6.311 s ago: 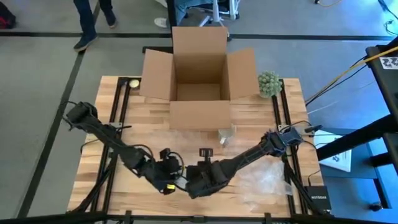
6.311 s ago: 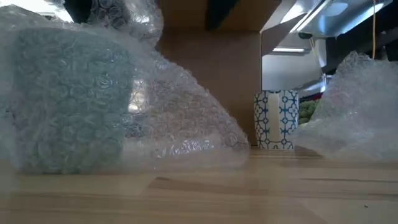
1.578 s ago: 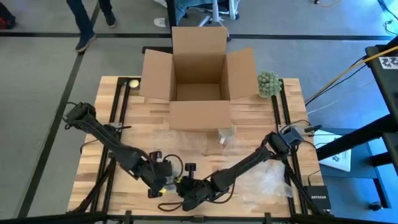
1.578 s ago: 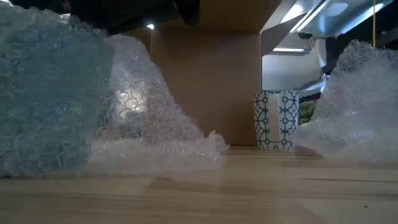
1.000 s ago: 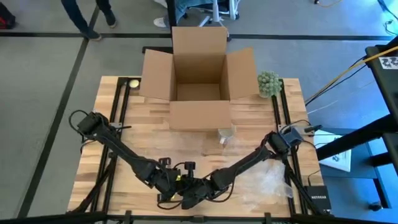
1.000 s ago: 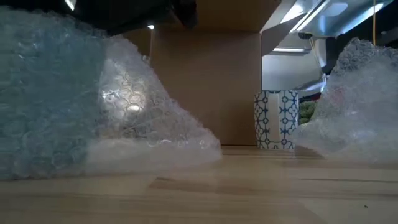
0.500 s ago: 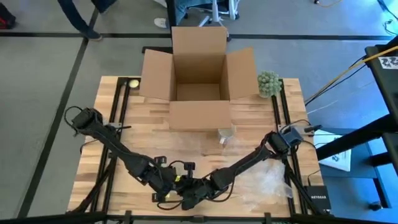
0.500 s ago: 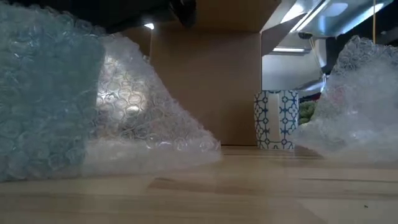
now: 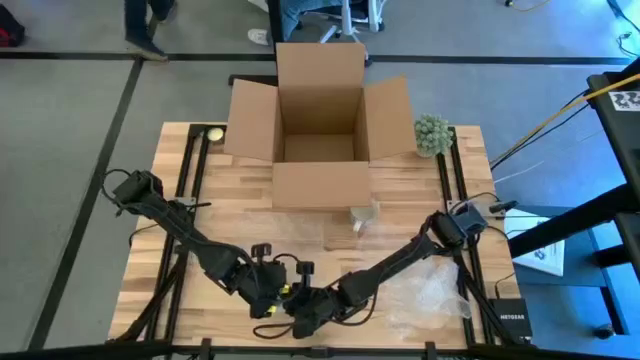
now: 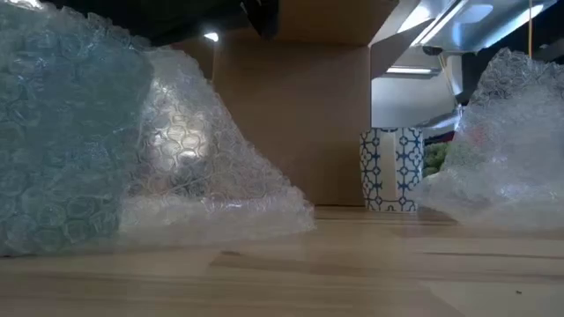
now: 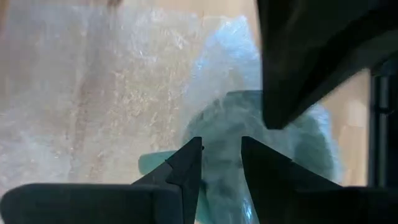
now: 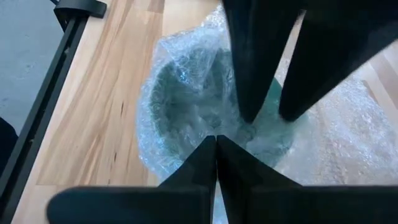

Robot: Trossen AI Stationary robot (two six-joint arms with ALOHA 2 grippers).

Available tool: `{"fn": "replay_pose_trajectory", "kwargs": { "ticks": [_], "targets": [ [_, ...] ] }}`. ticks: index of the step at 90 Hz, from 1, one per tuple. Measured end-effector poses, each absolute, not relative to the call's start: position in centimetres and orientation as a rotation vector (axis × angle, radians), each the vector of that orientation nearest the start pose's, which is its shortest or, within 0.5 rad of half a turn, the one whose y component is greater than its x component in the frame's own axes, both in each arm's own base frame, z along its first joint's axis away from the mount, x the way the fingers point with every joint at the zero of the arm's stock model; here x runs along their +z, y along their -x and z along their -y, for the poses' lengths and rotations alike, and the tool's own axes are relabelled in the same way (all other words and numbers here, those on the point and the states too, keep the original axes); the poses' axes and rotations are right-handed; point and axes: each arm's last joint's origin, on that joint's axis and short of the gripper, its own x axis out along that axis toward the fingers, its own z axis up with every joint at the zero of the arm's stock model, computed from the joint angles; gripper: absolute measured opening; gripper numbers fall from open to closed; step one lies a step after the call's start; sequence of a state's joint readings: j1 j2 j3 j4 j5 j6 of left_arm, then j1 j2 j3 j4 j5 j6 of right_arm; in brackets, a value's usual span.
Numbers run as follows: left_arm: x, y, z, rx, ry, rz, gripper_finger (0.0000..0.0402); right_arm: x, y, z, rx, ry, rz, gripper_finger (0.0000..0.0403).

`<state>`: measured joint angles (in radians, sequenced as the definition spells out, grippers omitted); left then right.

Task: Wrap mug
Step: Wrap the green mug with bubble wrap

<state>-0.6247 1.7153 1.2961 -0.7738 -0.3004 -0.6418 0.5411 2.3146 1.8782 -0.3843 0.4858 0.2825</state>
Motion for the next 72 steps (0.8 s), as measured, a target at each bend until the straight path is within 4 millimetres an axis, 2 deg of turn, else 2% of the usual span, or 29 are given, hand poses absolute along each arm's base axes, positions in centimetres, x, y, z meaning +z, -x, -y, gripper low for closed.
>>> {"fn": "replay_pose_trajectory", "kwargs": {
  "ticks": [28, 37, 56, 72],
  "targets": [
    [18.7, -29.7, 20.4, 0.105, -0.036, -1.167, 0.0098, 18.0, -44.4, -25.1, -0.044, 0.128, -0.711, 0.0001],
    [18.3, -29.9, 20.5, 0.087, -0.047, -1.174, 0.0098, 18.0, -44.4, -25.1, -0.046, 0.131, -0.712, 0.0001],
    [20.8, -28.9, 19.9, 0.071, 0.008, -1.149, 0.0098, 18.0, -44.4, -25.1, -0.044, 0.130, -0.711, 0.0001],
    [24.4, -27.4, 19.5, 0.042, 0.083, -1.063, 0.0098, 18.0, -44.4, -25.1, -0.049, 0.140, -0.714, 0.0001]
  ]
}}
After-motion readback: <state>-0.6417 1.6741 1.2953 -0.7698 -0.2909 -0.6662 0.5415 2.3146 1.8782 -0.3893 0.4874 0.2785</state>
